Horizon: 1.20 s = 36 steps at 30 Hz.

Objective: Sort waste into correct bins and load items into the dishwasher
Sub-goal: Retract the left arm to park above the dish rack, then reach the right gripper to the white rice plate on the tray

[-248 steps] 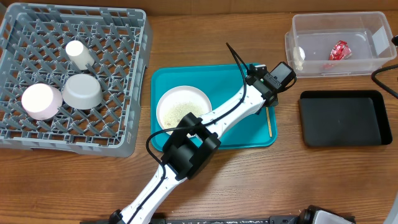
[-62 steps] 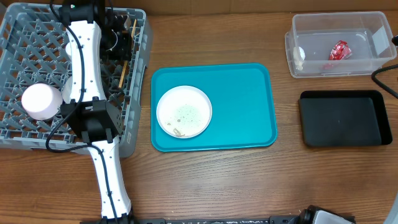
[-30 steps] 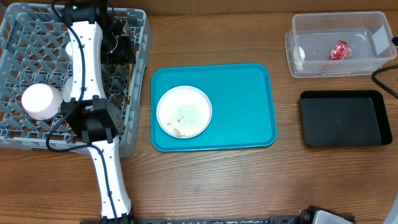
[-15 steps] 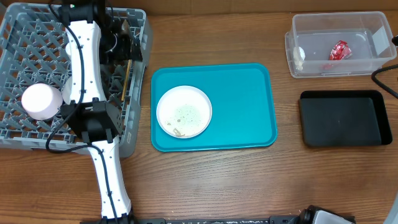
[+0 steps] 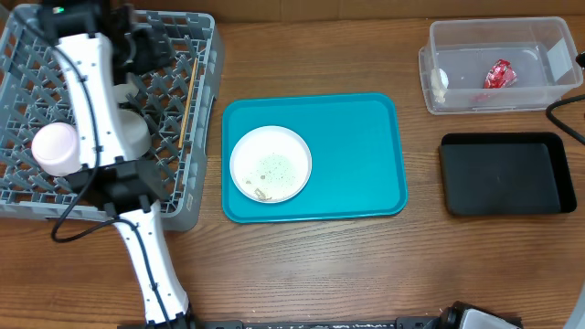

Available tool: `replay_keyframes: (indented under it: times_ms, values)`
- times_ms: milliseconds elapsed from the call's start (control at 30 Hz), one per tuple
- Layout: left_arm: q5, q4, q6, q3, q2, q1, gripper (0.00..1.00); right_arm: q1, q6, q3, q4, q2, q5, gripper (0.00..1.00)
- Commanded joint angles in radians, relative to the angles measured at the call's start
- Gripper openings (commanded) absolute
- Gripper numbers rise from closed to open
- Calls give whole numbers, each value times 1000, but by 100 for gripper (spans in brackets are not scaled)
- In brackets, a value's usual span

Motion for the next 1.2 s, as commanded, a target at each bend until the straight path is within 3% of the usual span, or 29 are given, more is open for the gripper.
replay_keyframes:
  times_ms: [0, 400, 667, 733, 867, 933, 1167]
  values:
    - [-59, -3, -21, 13, -37, 40, 100, 1, 5, -3, 5, -2, 16, 100]
    - [-60, -2, -21, 13, -37, 51, 100, 1, 5, -3, 5, -2, 16, 100]
    - [-60, -2, -21, 13, -37, 51, 100, 1, 11, -3, 61, -2, -109, 100]
    - [-60, -2, -21, 13, -37, 51, 100, 1, 52, -3, 39, -2, -294, 100]
    - [-60, -2, -21, 13, -37, 51, 100, 14, 90, -13, -42, 10, -853, 100]
    - [-60, -2, -21, 13, -37, 51, 100, 63, 82, -26, -74, 36, -1011, 100]
    - [-60, -3, -21, 13, -37, 51, 100, 427, 26, -108, -190, 185, -753, 100]
